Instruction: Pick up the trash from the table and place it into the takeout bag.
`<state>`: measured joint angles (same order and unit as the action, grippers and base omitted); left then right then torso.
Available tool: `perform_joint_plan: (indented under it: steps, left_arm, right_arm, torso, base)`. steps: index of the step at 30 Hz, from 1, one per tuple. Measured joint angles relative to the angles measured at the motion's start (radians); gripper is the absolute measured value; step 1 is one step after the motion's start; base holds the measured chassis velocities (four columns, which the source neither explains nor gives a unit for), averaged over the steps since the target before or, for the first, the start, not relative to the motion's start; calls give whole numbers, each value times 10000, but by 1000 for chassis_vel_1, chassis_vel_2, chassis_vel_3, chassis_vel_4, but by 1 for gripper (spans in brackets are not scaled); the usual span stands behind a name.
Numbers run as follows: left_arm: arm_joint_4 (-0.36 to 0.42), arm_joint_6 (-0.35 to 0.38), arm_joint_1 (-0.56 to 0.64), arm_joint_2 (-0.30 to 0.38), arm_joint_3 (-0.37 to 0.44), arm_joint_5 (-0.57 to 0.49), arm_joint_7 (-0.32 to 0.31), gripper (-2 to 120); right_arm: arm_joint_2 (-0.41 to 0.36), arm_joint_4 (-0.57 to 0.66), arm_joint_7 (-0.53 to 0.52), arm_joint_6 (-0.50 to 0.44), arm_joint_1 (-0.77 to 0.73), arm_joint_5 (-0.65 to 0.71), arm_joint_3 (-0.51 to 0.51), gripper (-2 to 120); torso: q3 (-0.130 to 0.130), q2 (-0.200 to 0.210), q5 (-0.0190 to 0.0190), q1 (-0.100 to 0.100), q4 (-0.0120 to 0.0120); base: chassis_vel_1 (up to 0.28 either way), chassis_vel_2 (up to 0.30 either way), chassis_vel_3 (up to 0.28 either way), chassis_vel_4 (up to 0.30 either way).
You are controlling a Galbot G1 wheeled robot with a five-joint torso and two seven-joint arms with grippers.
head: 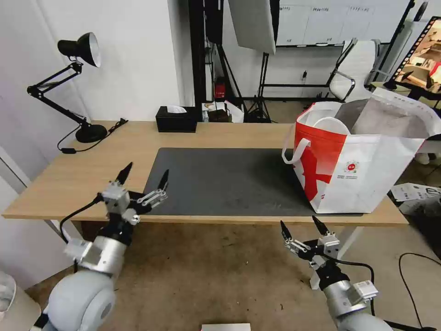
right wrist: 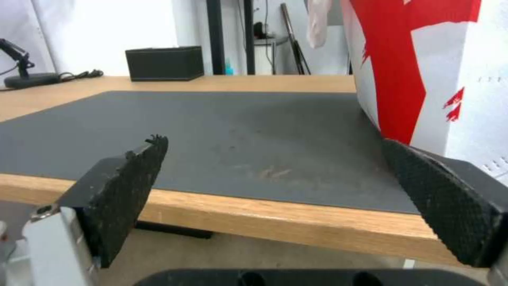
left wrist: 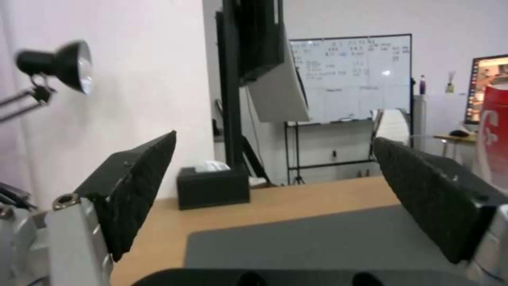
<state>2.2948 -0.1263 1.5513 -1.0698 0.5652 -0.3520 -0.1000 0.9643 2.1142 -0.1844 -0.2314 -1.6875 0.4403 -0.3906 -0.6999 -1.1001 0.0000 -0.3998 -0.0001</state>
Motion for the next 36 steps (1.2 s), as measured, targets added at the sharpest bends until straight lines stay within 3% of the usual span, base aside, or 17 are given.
perform_joint_plan:
  steps: [18,28,36]
  left_arm:
    - [-156,-1111,1123,-1109,365,1462,-95,100]
    - [-476,-1064,1721,-1490,327,1588,-147,100]
    - [-621,-507,2262,-1619,402,1586,-11,100]
  right_arm:
    - [0,0,0,0,0,0,0,100]
    - [0,0,-1,0,0,0,0,100]
    - [0,0,-1,0,0,0,0,100]
  torso:
    - [-1,1,0,-1,1]
    - [-1,1,0,-1,1]
    - [0,1,0,-1,1]
  base:
    - [0,0,0,0]
    - [0,0,0,0]
    - [0,0,0,0]
